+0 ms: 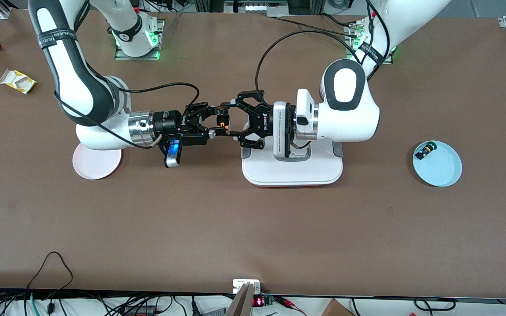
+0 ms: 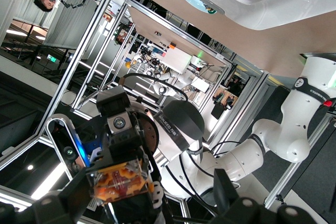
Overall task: Transfer orange switch to right arm and place
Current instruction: 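Hold the switch up with the left gripper while the right gripper grasps it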
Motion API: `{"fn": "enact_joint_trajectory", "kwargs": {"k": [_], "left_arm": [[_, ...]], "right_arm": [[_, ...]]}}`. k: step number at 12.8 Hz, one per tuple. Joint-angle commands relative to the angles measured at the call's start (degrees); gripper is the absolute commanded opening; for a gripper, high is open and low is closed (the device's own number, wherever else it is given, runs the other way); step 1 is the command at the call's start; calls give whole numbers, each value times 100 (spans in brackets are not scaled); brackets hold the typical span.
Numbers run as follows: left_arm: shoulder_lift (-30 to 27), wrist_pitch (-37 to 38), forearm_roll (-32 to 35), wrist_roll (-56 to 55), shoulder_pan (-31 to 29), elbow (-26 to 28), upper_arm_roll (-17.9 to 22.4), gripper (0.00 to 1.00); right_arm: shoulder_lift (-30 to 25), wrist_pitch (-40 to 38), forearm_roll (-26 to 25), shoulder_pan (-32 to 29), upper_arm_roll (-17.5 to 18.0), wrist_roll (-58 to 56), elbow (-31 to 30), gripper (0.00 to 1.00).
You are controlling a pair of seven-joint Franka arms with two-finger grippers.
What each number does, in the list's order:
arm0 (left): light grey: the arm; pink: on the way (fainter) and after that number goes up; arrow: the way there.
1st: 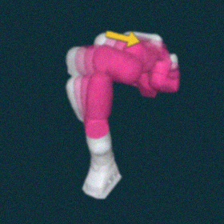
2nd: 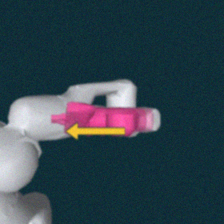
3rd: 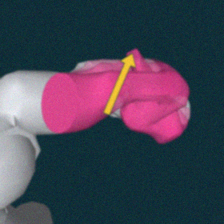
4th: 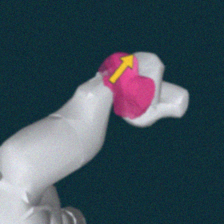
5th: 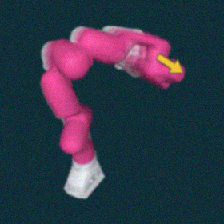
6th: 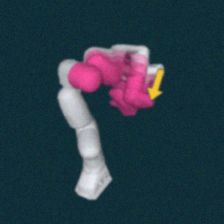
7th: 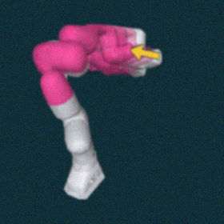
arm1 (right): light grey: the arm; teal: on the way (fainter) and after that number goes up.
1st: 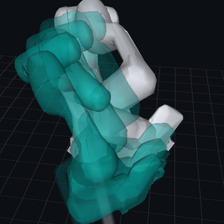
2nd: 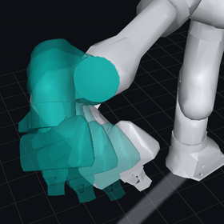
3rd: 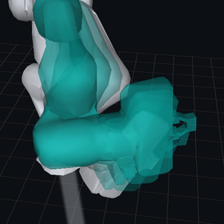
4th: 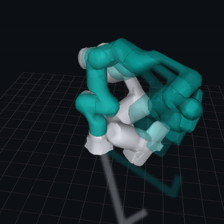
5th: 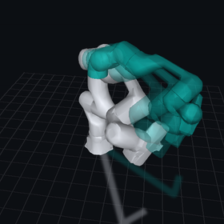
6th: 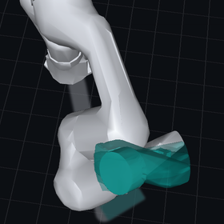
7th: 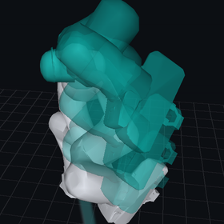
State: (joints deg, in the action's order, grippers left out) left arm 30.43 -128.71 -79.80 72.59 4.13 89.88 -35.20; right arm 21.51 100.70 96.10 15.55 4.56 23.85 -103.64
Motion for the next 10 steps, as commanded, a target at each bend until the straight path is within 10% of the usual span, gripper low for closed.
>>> {"fn": "enact_joint_trajectory", "kwargs": {"k": [1,10], "left_arm": [[-19,12,-220,211,-17,29,-13,17],[-19,21,-211,203,-43,20,-13,17]], "right_arm": [[-42,64,146,9,27,6,20,100],[-138,-94,137,-35,27,-12,-33,100]]}}
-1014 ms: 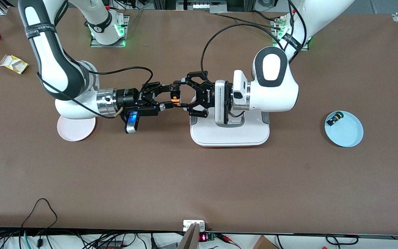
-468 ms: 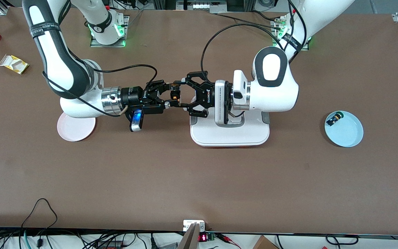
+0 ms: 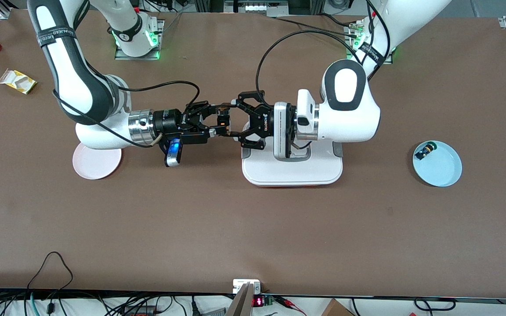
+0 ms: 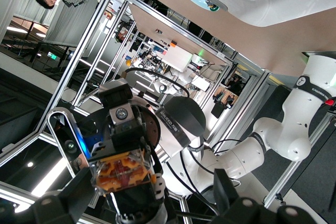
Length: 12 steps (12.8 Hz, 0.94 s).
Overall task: Transfer orange switch to right arm and place
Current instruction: 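Hold the switch up with the left gripper while the right gripper grasps it, then open the left gripper and pull back while the right gripper holds switch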
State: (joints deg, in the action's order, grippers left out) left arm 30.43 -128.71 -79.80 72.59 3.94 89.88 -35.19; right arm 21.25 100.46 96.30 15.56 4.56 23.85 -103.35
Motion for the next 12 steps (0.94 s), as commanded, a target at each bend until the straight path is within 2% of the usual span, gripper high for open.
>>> {"fn": "enact_joint_trajectory", "kwargs": {"k": [1,4,5,7,8,10,12], "left_arm": [[-19,21,-211,202,-16,20,-15,17],[-19,21,-211,202,-16,20,-15,17],[-19,21,-211,202,-16,20,-15,17],[-19,12,-211,211,-7,20,-15,17],[-19,21,-211,203,-16,20,-15,17],[-19,21,-211,211,-34,29,-15,17],[-19,21,-211,211,-25,29,-15,17]], "right_arm": [[-113,-62,117,-36,28,-21,-63,100],[-113,-97,117,-36,28,-29,-71,99],[-113,-97,117,-36,28,-30,-63,94],[-104,-97,117,-70,28,-47,-63,72],[-104,-97,117,-79,28,-47,-63,55],[-86,-97,117,-97,28,-73,-45,30],[-69,-97,126,-115,28,-65,-36,29]]}}
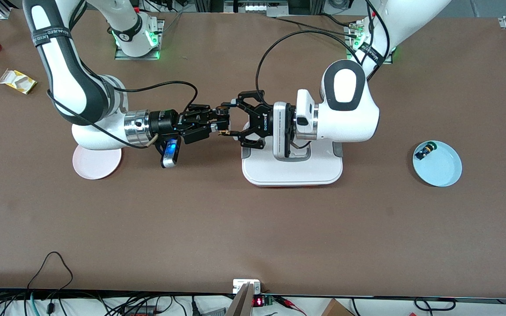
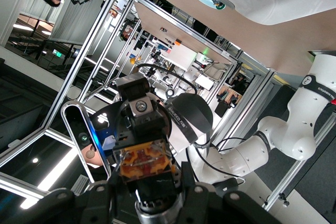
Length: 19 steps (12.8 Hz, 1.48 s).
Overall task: Transfer orange switch to right arm and place
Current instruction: 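Open the left gripper and pull back while the right gripper holds switch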
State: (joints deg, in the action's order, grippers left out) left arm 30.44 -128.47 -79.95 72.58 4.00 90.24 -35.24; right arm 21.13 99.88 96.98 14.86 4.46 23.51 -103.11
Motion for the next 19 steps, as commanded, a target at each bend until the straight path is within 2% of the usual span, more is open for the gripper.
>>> {"fn": "enact_joint_trajectory", "kwargs": {"k": [1,3,4,5,6,11,13,14,17,19], "left_arm": [[-21,-3,-196,213,-30,-6,-10,17],[-30,-3,-196,195,-30,-6,-10,18],[-30,-3,-196,187,-30,-6,-10,23],[-30,-3,-170,221,-39,-6,-10,59],[-47,6,-161,300,-48,2,-10,100],[-65,199,-161,389,-92,3,-10,100],[-108,347,-109,249,-197,2,-1,100],[-135,732,-21,39,-284,-6,51,100],[-144,1488,785,-558,-741,-94,26,100],[-170,2007,1330,-1042,-979,-164,17,100]], "right_arm": [[-56,-47,49,-62,38,-75,-60,29],[-65,-47,49,-88,38,-93,-60,29],[-65,-47,49,-79,38,-84,-60,29],[-56,-39,49,-71,38,-75,-51,29],[-56,-38,40,-71,38,-75,-43,26],[-65,-38,23,-79,38,-101,-42,26],[-109,-91,-134,-254,20,-84,-95,25],[-117,-291,-484,-360,11,-93,-95,25],[-118,-740,-1214,-763,-23,-93,-95,25],[-152,-864,-1968,-984,-32,-162,-86,25]]}}
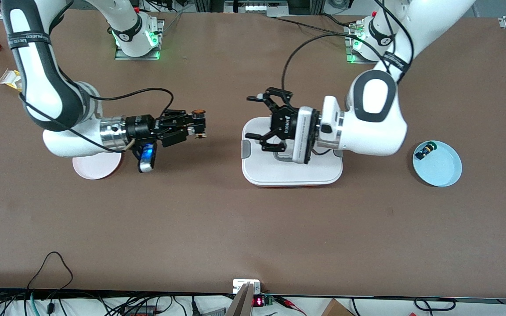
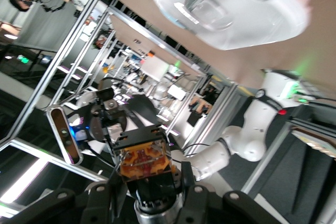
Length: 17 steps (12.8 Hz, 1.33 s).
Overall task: Transfer orange switch to right arm and place
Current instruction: 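Open the left gripper and pull back while the right gripper holds switch, then lower the switch into the white dish with the right gripper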
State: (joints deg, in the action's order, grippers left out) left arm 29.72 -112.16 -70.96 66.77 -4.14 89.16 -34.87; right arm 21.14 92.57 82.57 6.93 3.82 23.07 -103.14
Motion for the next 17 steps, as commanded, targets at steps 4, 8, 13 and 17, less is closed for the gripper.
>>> {"fn": "enact_joint_trajectory", "kwargs": {"k": [4,8,13,17], "left_arm": [[-212,1501,1705,-1489,-632,-328,-11,100],[-203,2635,3278,-2894,-799,-995,16,100],[-483,3436,6114,-4469,-817,-1392,7,100],[-818,3517,8131,-5716,-747,-1577,-63,100]], "right_arm": [[-286,-284,-2776,-481,22,-1100,-84,25],[-391,-196,-5087,-543,22,-1893,-40,25],[-392,164,-6920,-780,22,-3921,-83,25],[-365,497,-7692,-1061,22,-5694,-127,25]]}}
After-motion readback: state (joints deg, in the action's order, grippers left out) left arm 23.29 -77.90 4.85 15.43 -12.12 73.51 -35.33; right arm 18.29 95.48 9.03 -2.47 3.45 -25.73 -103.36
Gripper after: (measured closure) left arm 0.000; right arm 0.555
